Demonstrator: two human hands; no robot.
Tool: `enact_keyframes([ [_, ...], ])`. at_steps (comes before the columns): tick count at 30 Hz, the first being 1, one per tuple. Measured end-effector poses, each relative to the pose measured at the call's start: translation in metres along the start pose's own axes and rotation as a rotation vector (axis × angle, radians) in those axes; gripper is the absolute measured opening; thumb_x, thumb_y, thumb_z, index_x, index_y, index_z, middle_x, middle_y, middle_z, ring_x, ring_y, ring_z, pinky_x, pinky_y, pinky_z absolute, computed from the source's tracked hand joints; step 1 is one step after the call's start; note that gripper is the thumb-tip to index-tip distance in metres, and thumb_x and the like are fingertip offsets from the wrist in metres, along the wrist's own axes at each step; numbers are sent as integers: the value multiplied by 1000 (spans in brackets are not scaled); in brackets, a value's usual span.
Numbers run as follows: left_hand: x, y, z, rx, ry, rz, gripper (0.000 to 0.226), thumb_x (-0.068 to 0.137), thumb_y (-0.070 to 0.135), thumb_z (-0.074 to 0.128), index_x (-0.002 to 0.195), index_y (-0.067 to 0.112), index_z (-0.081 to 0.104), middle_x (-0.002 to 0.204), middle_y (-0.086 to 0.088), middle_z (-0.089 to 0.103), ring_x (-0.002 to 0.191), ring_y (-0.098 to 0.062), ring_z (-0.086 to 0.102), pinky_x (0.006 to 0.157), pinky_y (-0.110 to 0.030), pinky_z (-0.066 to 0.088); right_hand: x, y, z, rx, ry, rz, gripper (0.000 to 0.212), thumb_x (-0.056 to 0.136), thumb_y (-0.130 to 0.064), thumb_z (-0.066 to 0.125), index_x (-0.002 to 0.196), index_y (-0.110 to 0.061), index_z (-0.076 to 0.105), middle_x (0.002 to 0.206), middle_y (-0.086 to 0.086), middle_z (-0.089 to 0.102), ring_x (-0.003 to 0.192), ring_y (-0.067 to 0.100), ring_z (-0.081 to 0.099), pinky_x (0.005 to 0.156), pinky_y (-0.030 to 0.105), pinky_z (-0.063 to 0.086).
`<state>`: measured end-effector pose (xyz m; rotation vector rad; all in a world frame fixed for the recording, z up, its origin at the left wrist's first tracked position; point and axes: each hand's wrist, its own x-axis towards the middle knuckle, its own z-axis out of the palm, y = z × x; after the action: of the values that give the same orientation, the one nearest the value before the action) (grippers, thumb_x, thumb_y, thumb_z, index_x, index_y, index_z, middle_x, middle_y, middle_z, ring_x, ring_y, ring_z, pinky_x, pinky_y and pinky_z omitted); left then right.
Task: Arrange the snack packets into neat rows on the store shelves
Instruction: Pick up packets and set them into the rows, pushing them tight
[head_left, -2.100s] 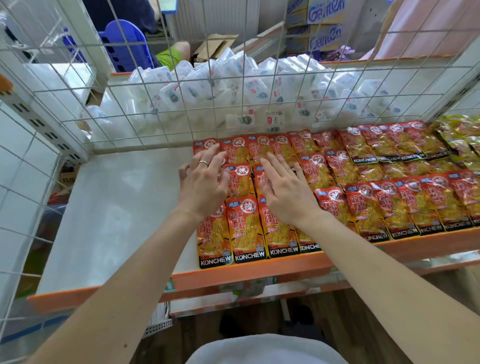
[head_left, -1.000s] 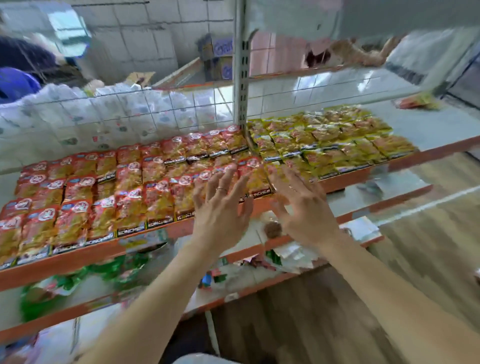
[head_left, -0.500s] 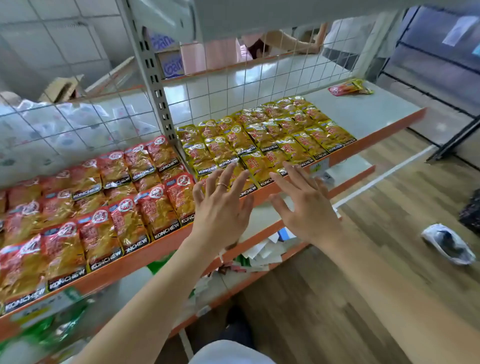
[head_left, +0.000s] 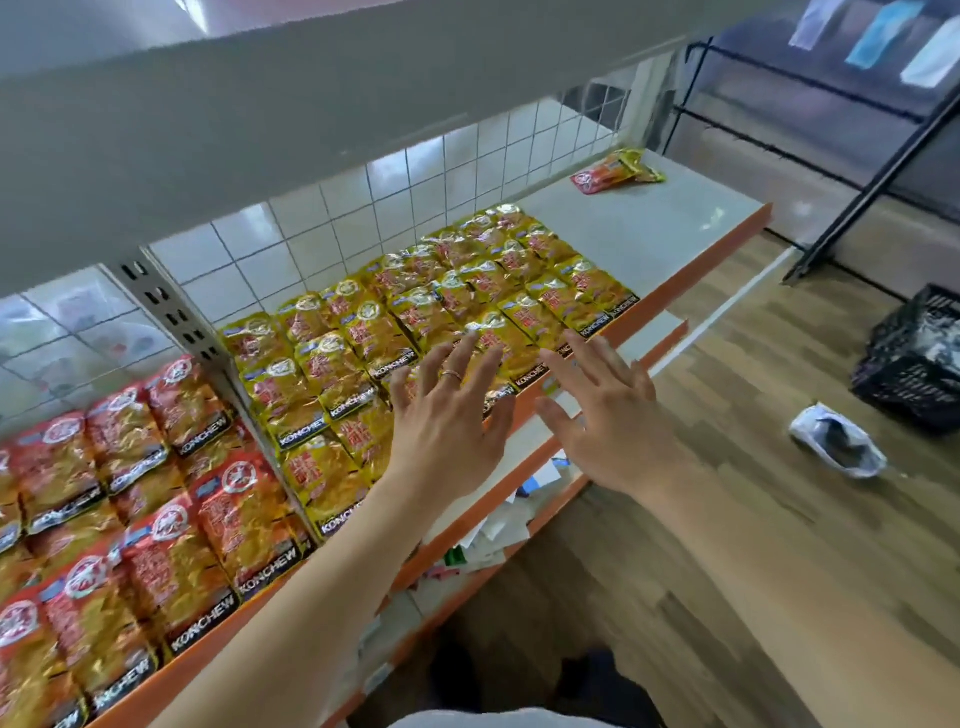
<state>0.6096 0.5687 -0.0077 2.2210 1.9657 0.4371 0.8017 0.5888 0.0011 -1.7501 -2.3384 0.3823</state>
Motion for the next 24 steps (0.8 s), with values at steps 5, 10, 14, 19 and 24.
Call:
enact_keyframes([
  [5,29,20,18,14,-27,-71,65,94,62,20,154,37,27,166,9,16,151,-18,9,117,-54,7,26,37,-5,10,-58,-20,61,99,-60,35,156,-43,18,167,-9,0,154,18,-7,120,54,-1],
  [10,68,61,36,67,20,-170,66,94,64,20,154,37,26,165,7,19,151,-20,13,116,-54,14,59,88,-22,13,-68,-102,62,98,-64,33,155,-43,21,167,-9,4,154,22,-4,120,62,3],
  [14,97,95,49,109,87,-242,72,90,67,14,152,36,31,164,5,24,149,-22,20,113,-57,21,86,127,-42,23,-36,-201,69,89,-69,27,153,-43,28,167,-8,12,154,24,3,117,64,5],
  [19,111,132,59,100,170,-338,72,88,65,18,149,34,38,162,4,30,147,-23,26,111,-57,22,109,166,-55,35,-30,-277,76,85,-75,21,152,-42,31,166,-7,14,153,24,6,116,63,8],
  [24,116,142,68,110,169,-390,68,90,64,23,149,34,38,162,4,30,146,-23,27,110,-56,22,128,183,-57,62,-65,-302,68,88,-69,30,151,-43,32,166,-6,13,153,25,7,116,62,7],
])
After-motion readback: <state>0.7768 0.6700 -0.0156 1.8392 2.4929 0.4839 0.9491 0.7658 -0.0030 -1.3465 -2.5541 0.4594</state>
